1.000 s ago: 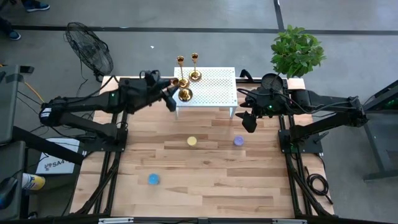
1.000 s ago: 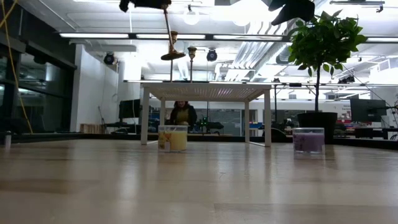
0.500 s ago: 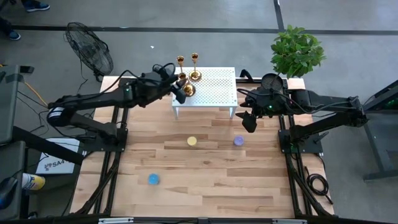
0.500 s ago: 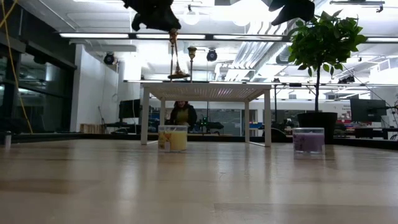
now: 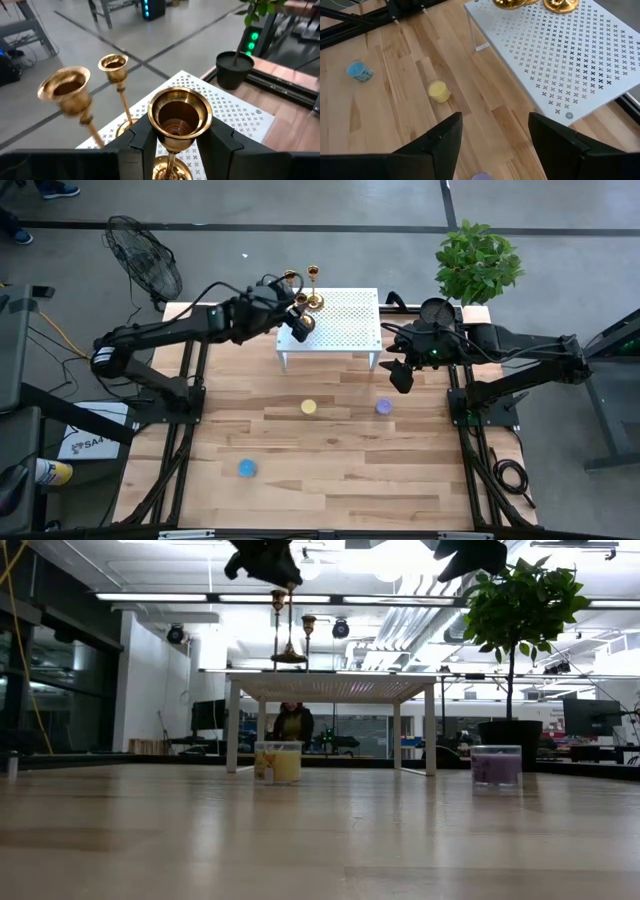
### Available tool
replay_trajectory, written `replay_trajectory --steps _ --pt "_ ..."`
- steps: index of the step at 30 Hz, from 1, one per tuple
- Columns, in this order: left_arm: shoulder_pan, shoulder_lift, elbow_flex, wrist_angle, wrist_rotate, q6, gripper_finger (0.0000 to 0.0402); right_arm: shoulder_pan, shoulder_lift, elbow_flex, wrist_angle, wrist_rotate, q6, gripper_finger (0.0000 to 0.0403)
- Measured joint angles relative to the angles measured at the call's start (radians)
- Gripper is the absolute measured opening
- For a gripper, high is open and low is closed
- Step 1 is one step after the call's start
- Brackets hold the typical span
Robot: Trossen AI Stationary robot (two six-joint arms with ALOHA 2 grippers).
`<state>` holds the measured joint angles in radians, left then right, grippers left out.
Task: Pick & Place candle stick holders
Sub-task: Put the gold candle holder on the shelf
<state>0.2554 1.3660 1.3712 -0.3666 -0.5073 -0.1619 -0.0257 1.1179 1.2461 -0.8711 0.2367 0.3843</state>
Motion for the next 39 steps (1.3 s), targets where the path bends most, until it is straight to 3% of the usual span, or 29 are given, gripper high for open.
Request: replay_trajectory --steps 4,8,20,39 --pt "0.0 0.066 0.134 -0.148 -0.001 -0.02 0.0113 0.0 0.0 0.0 -0.005 0.0 0.0 0.0222" --pt "0.0 0.128 0.192 -0.198 -0.001 -0.068 0.0113 0.0 0.0 0.0 -0.007 0.0 0.0 0.0222" --pt "0.0 0.174 0.184 -0.231 -0.111 -0.238 0.0113 0.0 0.0 0.0 -0.013 -0.003 0.001 0.0222" --pt "0.0 0.214 0.186 -0.22 -0.163 -0.352 0.0113 0.0 0.0 0.0 -0.013 0.0 0.0 0.0222"
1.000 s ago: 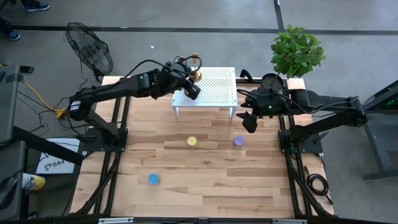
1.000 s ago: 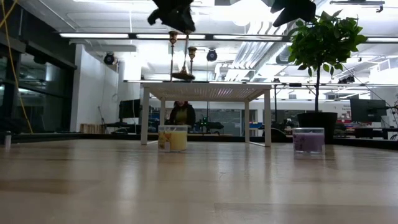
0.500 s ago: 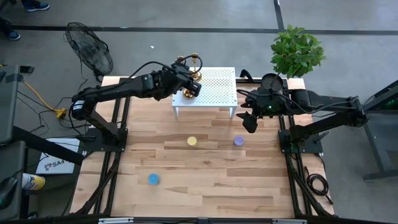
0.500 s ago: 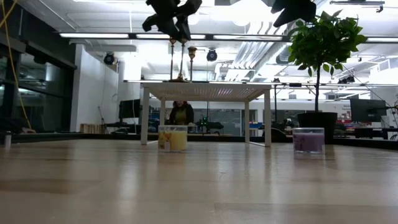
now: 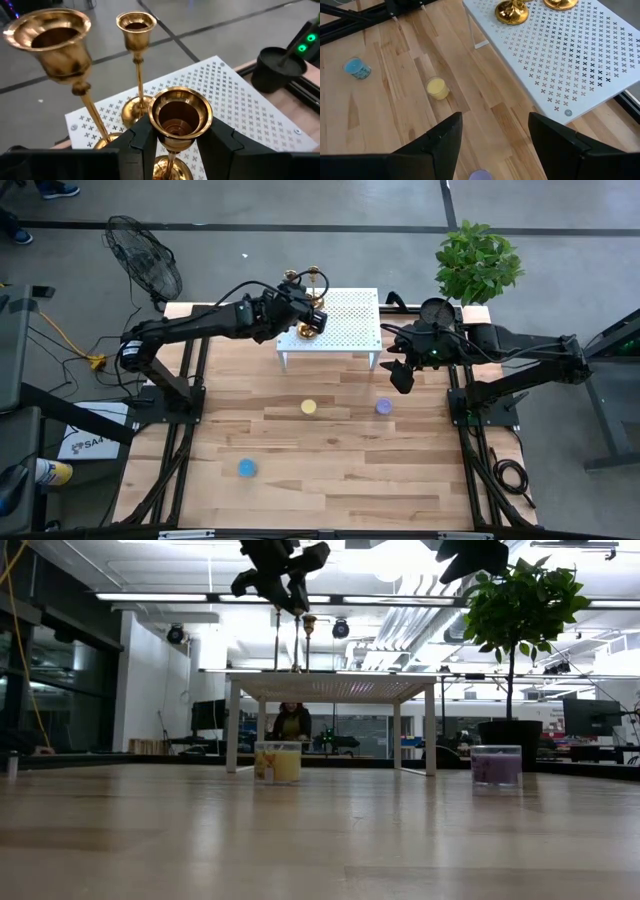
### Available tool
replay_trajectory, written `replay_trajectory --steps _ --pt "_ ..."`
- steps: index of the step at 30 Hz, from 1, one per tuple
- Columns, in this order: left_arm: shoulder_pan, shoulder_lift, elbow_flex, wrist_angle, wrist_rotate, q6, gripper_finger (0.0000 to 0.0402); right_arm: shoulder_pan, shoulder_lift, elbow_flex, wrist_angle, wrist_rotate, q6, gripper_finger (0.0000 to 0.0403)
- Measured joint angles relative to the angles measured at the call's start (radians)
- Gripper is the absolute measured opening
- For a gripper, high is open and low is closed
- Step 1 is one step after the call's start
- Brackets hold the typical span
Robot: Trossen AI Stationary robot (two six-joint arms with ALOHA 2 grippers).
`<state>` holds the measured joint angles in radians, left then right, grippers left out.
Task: Pick & Place candle stick holders
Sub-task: Put the gold candle holder on the shelf
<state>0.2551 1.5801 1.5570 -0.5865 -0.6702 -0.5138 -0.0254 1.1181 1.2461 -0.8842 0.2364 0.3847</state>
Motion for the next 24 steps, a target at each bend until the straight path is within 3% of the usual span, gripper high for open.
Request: replay_trajectory --steps 24 --pt "0.0 0.007 -0.001 0.011 -0.029 0.042 0.0113 0.0 0.0 0.0 -0.012 0.0 0.001 0.0223"
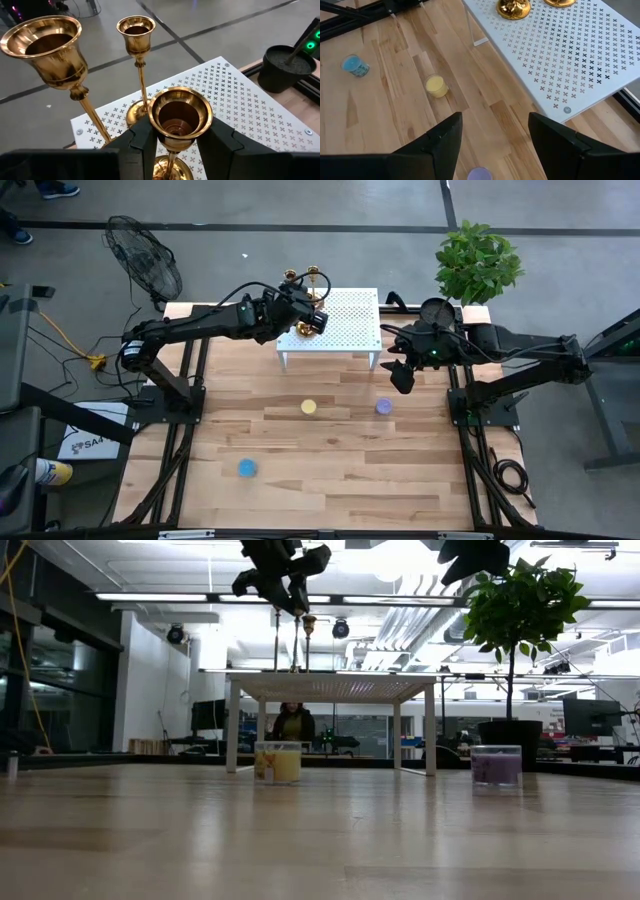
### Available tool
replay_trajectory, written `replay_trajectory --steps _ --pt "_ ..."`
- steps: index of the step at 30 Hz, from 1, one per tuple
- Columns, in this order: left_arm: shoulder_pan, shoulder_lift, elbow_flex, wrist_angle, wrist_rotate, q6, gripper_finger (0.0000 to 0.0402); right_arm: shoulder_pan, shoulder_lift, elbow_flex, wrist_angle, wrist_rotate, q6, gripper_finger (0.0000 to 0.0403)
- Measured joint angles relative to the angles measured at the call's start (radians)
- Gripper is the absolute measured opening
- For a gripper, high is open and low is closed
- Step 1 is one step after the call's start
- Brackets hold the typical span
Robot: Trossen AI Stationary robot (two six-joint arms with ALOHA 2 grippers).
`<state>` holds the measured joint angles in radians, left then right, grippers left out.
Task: Pick & Place candle stick holders
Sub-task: Put the gold candle holder on the shelf, then put the purple scented candle on the shelf
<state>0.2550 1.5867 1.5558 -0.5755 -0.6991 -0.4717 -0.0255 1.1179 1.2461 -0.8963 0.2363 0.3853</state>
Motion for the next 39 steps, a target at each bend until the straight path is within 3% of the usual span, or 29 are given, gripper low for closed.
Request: replay_trajectory --steps 5,17,39 --pt "0.0 0.0 0.0 0.0 0.0 0.002 0.0121 0.0 0.0 0.0 -0.005 0.0 0.0 0.0222" --pt "0.0 0.002 -0.002 0.001 0.037 0.004 0.022 0.0 0.0 0.0 -0.006 0.0 0.003 0.0222" --pt "-0.042 -0.1 0.042 -0.108 0.034 0.026 0.0225 0.0 0.0 0.0 -0.074 -0.008 0.037 0.0222"
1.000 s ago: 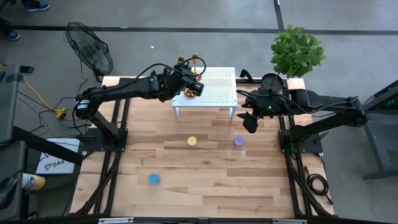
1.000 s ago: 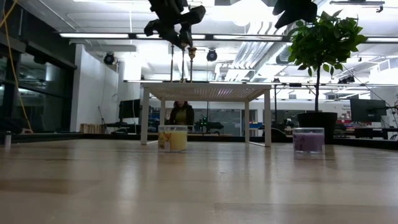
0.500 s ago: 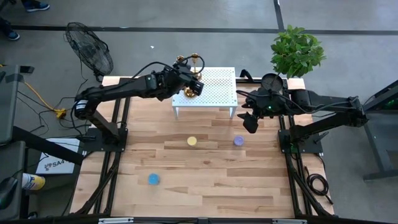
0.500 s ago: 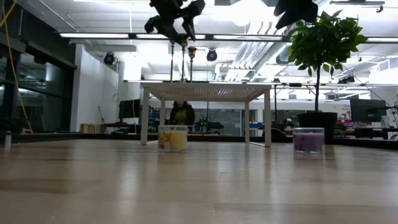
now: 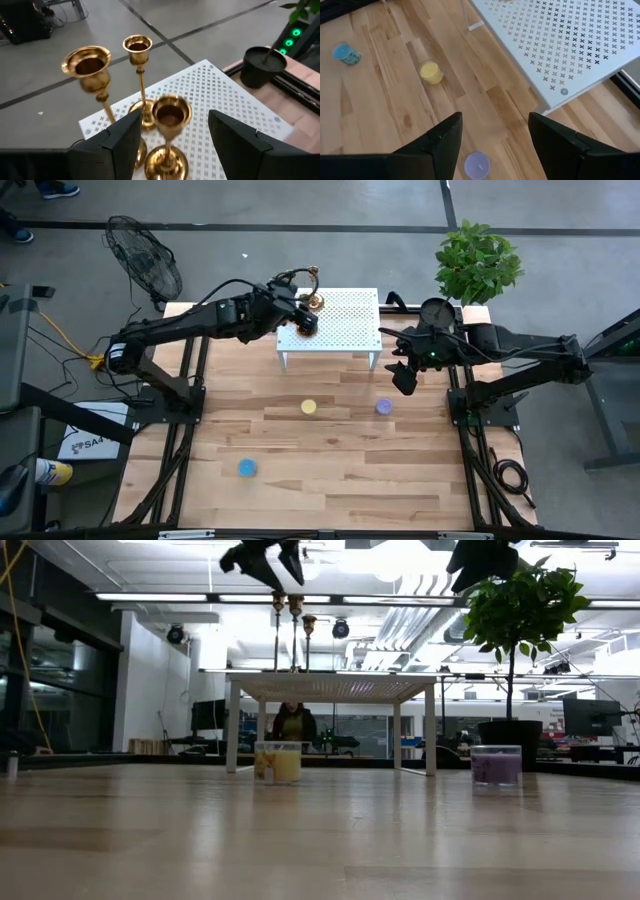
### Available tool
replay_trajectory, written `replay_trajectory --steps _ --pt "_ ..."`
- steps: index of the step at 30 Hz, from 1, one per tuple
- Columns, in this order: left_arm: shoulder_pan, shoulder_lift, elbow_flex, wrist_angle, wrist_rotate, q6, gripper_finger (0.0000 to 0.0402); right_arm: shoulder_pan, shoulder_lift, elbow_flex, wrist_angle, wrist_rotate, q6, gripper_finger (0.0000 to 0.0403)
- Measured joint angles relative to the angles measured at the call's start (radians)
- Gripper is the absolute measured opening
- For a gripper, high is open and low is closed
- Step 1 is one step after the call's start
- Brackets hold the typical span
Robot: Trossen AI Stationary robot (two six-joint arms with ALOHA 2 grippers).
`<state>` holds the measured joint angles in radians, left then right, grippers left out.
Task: Pick & Place candle stick holders
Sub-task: Put the purple scented candle on the shelf
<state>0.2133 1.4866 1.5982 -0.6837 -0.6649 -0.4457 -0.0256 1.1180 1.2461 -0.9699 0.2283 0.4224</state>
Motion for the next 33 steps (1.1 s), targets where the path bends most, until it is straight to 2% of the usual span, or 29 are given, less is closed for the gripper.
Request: replay_trajectory --steps 9,21,25,33 --pt "-0.071 -0.079 0.0 -0.078 -0.052 -0.004 0.0225 0.0 0.0 0.0 -0.002 0.0 0.028 0.0223" --pt "-0.167 -0.185 -0.012 -0.236 -0.064 -0.012 0.0225 0.0 0.0 0.0 -0.039 0.0 0.132 0.0222" --pt "-0.193 -0.23 -0.049 -0.286 -0.065 -0.037 0.0225 0.0 0.0 0.0 -0.055 -0.001 0.181 0.0222" --pt "-0.287 -0.374 -0.198 -0.292 -0.086 -0.09 0.0225 0.002 0.0 0.0 -0.107 -0.045 0.287 0.0222"
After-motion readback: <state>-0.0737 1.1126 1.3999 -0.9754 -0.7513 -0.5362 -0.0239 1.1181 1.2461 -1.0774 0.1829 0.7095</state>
